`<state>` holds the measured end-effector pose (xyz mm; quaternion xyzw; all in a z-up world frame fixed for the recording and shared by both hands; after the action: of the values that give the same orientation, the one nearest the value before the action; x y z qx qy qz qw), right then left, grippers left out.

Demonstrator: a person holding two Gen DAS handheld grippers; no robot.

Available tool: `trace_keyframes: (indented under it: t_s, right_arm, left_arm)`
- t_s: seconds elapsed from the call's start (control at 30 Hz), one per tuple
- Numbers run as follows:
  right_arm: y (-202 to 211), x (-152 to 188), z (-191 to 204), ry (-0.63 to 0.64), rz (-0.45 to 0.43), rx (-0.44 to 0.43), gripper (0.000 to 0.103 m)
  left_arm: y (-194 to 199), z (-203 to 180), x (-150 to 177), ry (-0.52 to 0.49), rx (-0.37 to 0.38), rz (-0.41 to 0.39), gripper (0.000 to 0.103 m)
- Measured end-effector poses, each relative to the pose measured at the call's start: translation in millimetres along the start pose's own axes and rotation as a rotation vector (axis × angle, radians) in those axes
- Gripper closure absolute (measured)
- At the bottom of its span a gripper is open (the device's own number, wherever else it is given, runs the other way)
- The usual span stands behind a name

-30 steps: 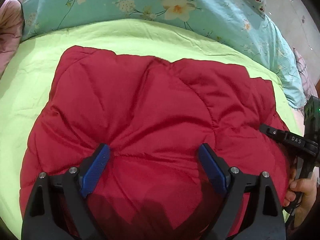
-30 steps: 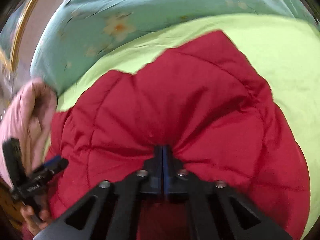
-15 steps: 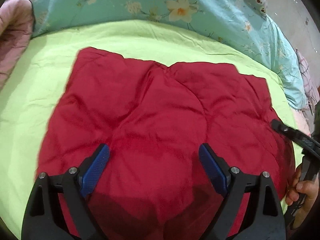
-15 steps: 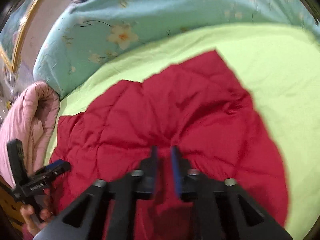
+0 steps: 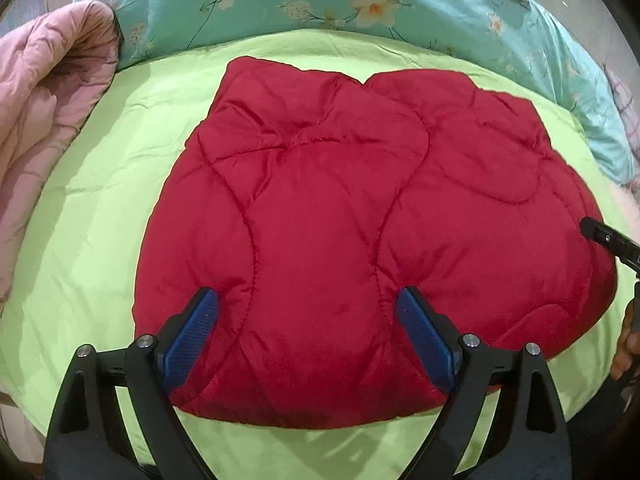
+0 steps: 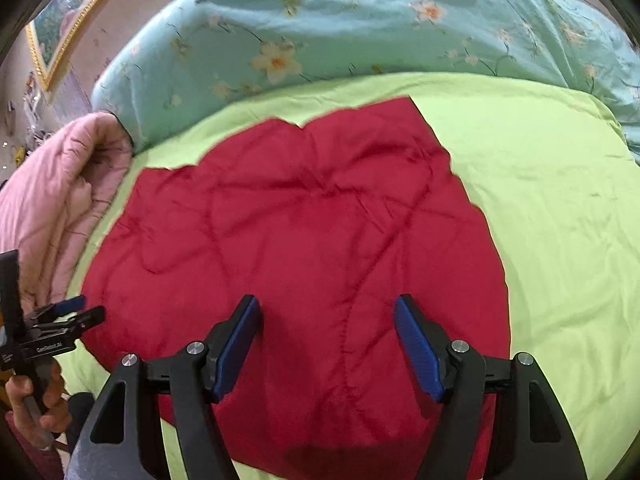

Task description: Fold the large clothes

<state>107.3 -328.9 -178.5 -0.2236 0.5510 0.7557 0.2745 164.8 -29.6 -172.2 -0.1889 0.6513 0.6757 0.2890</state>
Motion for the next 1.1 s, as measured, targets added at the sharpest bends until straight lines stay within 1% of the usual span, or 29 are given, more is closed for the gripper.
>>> trace_keyframes:
  t_s: [0.13, 0.27, 0.5, 1.0, 1.1]
  right_arm:
    - [-12, 6, -7, -0.009, 0.009, -0.008, 0.031]
    - [-20, 9, -17, -0.032, 0.002, -0.045, 0.031]
    - [-21, 12, -20, -0.041, -0.012, -0.067, 0.031]
    - [-25, 11, -22, -0.059, -0.017, -0.086, 0.03]
    - [-16, 5, -15, -0.056, -0.009, -0.07, 0.031]
  left_arm:
    - [-11, 0, 1, -0.011, -0.026, 0.001, 0.0]
    - [-18, 6, 2, 0.004, 0.003, 0.012, 0.0]
    - [-22, 4, 2, -0.007, -0.008, 0.004, 0.0]
    - [-27, 6, 1, -0.003, 0.013, 0.0, 0.0]
    - [-28, 5, 0, -0.01, 0.01, 0.004, 0.0]
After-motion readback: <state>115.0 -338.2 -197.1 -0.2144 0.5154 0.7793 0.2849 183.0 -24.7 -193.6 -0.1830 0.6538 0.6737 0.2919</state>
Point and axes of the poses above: each gripper's, at about its wrist camera, not at the fingertips, and y roughly against the way its jaws point, z to its left, x to its underside, the point moved 1 cm from there along -y, roughly the way its jaws point, and after that the axes turned 5 degrees about -x, right-handed, at the moved point
